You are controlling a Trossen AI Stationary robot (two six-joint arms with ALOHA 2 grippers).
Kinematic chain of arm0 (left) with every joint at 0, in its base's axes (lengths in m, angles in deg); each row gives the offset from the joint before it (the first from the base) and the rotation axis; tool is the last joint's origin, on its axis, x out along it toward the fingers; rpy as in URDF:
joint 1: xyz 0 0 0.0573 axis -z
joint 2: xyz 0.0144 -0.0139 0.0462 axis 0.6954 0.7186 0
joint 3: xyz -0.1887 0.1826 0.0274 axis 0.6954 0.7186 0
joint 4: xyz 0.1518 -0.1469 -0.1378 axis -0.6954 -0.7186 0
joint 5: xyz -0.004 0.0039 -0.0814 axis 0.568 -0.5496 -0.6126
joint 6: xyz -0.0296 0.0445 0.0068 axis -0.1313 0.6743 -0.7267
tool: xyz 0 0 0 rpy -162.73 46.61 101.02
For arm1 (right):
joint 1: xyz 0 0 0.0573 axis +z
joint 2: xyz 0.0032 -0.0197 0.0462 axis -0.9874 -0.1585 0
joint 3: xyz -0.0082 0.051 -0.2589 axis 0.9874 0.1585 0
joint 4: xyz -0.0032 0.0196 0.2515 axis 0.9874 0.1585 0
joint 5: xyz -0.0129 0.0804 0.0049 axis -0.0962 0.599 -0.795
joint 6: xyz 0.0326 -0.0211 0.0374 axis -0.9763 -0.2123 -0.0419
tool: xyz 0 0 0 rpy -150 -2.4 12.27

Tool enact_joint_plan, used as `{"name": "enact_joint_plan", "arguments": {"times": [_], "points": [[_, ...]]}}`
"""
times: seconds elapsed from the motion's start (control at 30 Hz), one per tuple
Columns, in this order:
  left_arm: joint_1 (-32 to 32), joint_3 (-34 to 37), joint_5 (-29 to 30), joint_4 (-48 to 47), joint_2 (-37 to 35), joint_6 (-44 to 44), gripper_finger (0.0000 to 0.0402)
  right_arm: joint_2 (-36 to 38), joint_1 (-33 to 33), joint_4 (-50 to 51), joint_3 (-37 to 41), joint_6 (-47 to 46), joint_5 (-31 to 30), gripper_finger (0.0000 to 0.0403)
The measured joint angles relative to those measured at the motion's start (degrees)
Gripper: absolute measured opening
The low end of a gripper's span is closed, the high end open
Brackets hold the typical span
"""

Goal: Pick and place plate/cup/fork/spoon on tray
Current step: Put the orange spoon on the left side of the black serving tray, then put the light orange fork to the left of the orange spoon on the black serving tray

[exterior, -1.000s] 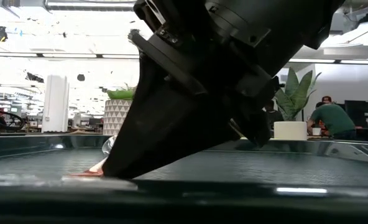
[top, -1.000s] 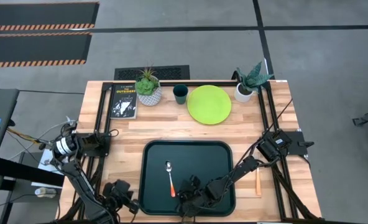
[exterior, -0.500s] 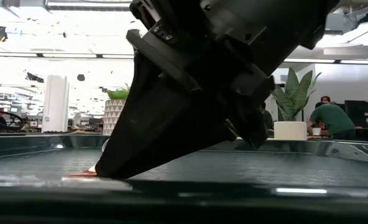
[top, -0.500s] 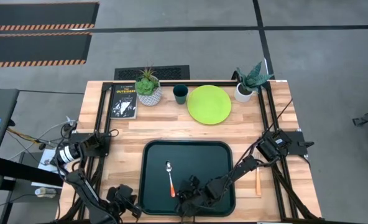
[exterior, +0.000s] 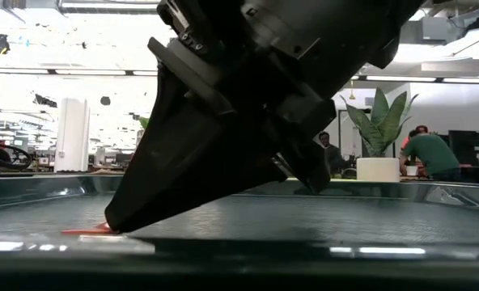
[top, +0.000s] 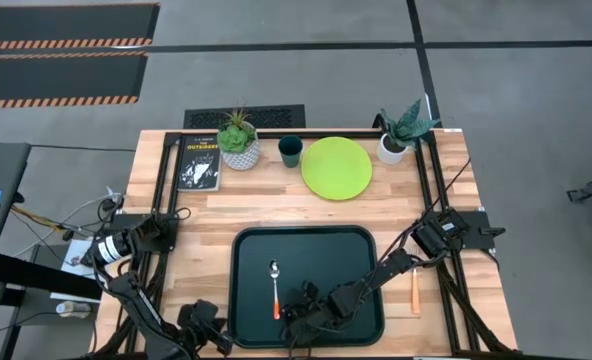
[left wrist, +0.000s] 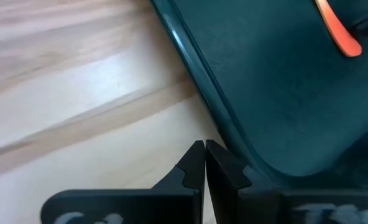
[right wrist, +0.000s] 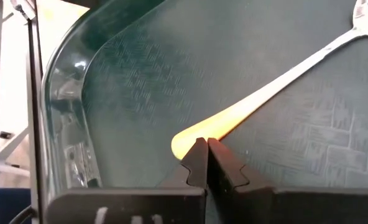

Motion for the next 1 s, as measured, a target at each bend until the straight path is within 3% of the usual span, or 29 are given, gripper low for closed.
{"name": "enact_joint_plan", "arguments": {"times": [0.37, 0.5, 0.6, 0.73, 0.9, 1.0], "points": [[-0.09, 0.0, -1.52, -3.5, -0.04, 0.04, 0.0, 0.02, -0.03, 0.85, -2.66, 3.92, -0.22, 0.0021], [-0.07, 0.0, -2.16, -3.64, -0.09, 0.02, 0.0, 0.07, -0.42, 6.41, -5.62, 5.69, 0.33, 0.0023], [-0.07, 0.0, -2.16, -3.65, -0.12, -0.16, 0.0, 0.61, -0.47, 16.99, -8.81, 4.86, 3.6, 0.0024], [-0.05, 0.0, -2.1, -3.7, -0.96, -0.2, 0.0, 3.46, -0.24, 35.13, -13.29, -3.41, 11.77, 0.0029], [-0.04, 0.0, -1.37, -6.13, -3.27, -0.38, 0.0012, 7.94, 3.48, 59.63, -14.67, -11.27, 11.86, 0.0069], [-0.04, 0.0, -1.27, -8.38, -3.89, -0.41, 0.0039, 11.2, 7.89, 73.44, -14.71, -20.88, 11.93, 0.0106]]}}
